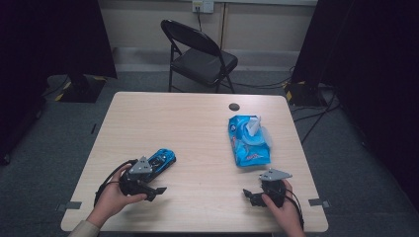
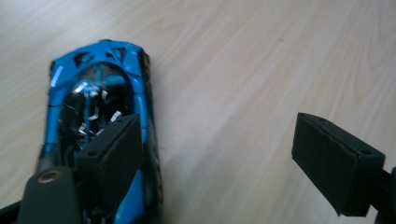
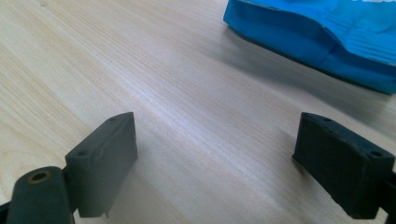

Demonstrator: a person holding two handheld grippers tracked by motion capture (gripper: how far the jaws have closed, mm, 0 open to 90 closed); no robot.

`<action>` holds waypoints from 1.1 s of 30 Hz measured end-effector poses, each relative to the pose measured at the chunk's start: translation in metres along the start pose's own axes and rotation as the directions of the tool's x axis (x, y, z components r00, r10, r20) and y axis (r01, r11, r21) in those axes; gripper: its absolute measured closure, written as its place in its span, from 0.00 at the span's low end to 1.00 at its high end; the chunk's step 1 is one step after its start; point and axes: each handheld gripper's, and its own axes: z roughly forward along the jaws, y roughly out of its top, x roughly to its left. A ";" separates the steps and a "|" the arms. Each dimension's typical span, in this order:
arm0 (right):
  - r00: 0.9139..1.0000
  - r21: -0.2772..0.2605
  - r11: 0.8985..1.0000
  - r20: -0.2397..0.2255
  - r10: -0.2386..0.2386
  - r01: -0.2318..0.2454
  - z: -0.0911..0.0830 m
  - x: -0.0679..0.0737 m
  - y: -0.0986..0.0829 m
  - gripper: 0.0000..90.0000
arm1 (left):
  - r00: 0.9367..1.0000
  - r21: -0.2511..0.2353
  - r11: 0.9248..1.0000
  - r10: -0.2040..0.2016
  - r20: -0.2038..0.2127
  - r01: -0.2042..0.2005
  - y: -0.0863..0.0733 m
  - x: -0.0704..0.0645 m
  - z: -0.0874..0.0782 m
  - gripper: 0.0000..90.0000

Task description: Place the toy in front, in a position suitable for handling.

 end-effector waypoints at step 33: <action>1.000 0.000 1.000 0.000 0.000 0.000 0.000 0.000 0.000 0.14 | 0.988 0.012 0.991 -0.128 -0.084 0.130 0.016 0.056 0.022 0.18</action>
